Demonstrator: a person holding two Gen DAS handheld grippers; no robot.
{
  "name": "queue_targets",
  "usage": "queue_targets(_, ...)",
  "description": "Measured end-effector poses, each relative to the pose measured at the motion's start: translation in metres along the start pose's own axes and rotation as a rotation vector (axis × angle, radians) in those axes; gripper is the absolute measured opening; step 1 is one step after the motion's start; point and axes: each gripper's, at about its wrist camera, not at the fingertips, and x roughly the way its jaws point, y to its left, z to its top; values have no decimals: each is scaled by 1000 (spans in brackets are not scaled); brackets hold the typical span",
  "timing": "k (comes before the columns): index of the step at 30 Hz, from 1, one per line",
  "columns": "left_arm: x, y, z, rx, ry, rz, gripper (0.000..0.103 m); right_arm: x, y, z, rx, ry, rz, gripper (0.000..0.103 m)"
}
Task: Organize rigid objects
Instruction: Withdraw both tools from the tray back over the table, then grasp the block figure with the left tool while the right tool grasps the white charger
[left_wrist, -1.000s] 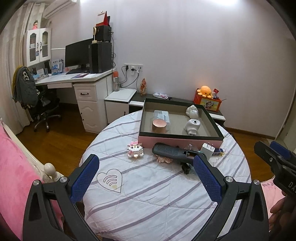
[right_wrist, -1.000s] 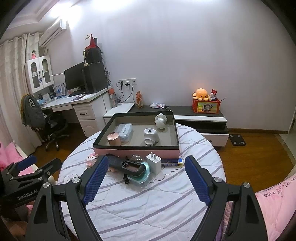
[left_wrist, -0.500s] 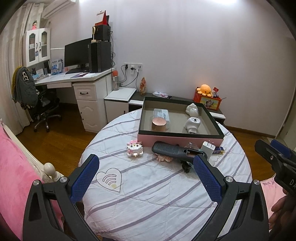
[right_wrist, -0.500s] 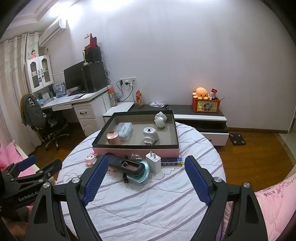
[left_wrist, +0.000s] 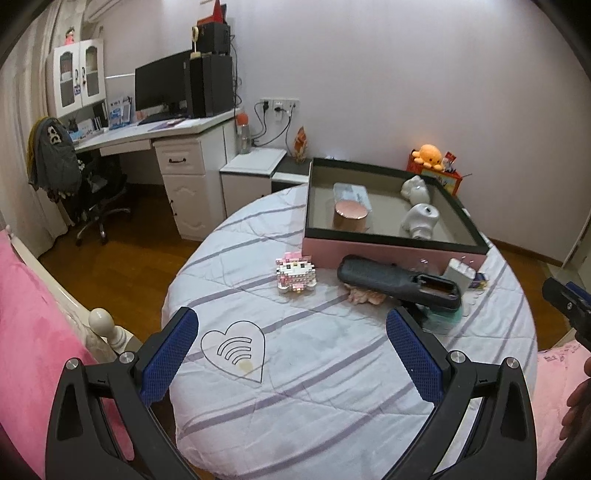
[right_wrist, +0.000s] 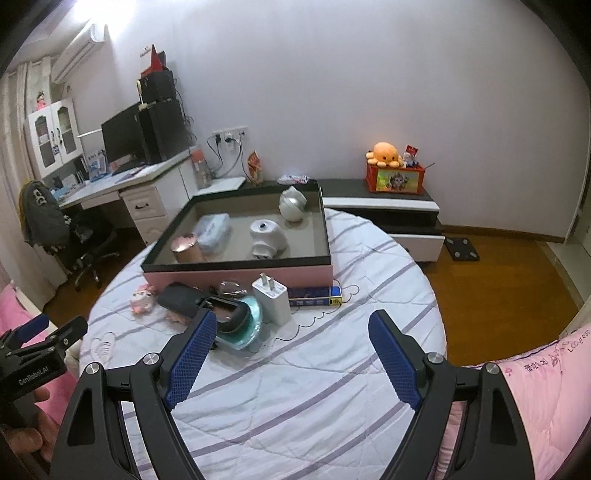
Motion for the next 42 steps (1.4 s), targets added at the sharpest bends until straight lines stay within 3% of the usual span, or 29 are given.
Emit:
queue_targets(16,131,10,14,31,156,69,103,104,-1,10,0,149,38,86)
queue_targets(27,175,0,23,64,217,51,102,144,-8,11,24,192,78,82)
queue_targets(30,176,-1,25,66,218,26,92,149,-4,11,13,198,107,68)
queue_targets(36,168,-5,25,72,197,-29,48,151,5,10,-18,199,168,39)
queue_targets(39,165,-2,25,53,197,-54,46,150,6,10,-22,201,172,37)
queue_targets(42,158,4,22,26,191,-76,45,145,3,8,-10,196,186,27)
